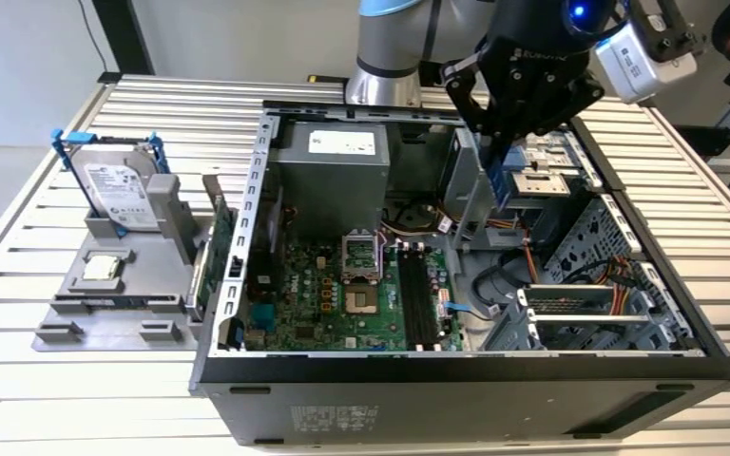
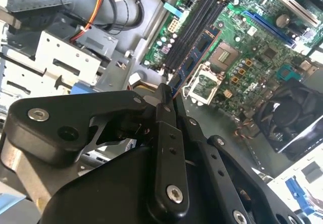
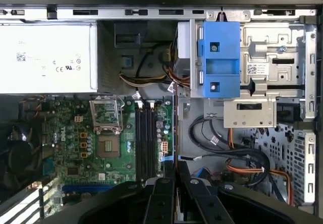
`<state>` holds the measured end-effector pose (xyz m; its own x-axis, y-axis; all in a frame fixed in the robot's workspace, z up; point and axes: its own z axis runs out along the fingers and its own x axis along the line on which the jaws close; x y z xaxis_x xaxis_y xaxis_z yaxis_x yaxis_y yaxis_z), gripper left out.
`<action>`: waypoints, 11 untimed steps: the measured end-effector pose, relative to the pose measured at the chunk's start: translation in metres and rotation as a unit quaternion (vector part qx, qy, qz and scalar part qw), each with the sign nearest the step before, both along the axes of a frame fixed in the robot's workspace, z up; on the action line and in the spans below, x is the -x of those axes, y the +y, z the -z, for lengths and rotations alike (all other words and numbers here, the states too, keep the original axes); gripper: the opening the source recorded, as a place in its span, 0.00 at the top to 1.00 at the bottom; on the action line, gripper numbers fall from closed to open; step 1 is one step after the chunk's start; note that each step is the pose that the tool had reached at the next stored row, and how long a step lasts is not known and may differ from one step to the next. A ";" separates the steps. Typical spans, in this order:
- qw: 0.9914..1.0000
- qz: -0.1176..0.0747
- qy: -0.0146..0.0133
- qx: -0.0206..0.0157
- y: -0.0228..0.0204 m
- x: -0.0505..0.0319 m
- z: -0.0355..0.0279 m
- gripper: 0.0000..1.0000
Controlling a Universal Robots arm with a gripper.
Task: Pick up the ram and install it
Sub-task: 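Insert the ram into the slot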
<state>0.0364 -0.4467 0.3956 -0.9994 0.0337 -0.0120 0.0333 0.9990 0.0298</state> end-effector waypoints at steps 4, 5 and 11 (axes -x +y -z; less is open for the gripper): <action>1.000 0.001 0.002 0.000 0.0000 -0.0001 0.0059 1.00; 1.000 0.001 0.002 0.000 0.0000 0.0000 0.0070 1.00; 1.000 0.006 0.002 0.000 0.0000 0.0000 0.0139 1.00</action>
